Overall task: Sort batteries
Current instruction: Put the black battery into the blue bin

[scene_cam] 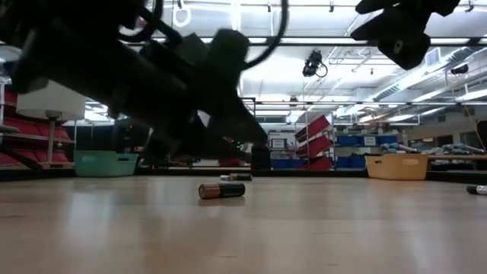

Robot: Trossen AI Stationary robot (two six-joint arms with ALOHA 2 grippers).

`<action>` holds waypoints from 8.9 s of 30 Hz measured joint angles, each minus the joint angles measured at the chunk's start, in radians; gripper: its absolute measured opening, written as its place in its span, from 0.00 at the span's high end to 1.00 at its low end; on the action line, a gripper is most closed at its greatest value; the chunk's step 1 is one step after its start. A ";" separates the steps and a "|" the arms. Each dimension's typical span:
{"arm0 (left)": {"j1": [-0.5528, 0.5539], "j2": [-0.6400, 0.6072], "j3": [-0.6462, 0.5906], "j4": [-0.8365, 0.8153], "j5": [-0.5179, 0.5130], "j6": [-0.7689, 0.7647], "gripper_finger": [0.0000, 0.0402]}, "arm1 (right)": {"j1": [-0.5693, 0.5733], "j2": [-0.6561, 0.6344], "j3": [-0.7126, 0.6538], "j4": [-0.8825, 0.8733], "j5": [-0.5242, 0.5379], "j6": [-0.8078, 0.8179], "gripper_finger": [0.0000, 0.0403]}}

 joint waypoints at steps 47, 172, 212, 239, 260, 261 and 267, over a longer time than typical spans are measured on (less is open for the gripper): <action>-0.047 0.047 -0.013 0.173 -0.153 0.209 0.95 | 0.019 0.000 0.000 -0.026 -0.031 -0.003 0.62; 0.909 -0.749 -0.008 -0.936 0.390 0.138 0.59 | -0.751 0.142 0.000 0.209 -0.401 -0.466 0.59; 0.721 -0.743 -0.009 -0.983 0.484 0.003 0.59 | -0.867 0.899 0.209 0.660 -0.473 -0.787 0.61; 0.721 -0.730 -0.009 -0.975 0.591 0.031 0.59 | -0.817 0.703 0.203 0.386 -0.490 -0.744 0.88; 0.814 -0.651 -0.008 -0.044 0.561 -0.191 0.59 | -0.788 0.219 0.205 0.402 -0.389 -0.706 0.87; 0.813 -0.629 -0.007 -0.012 0.568 -0.209 0.59 | -0.787 0.221 0.206 0.416 -0.389 -0.706 0.87; 0.789 -0.507 0.045 0.105 0.608 -0.234 0.59 | -0.788 0.271 0.247 0.377 -0.389 -0.692 0.87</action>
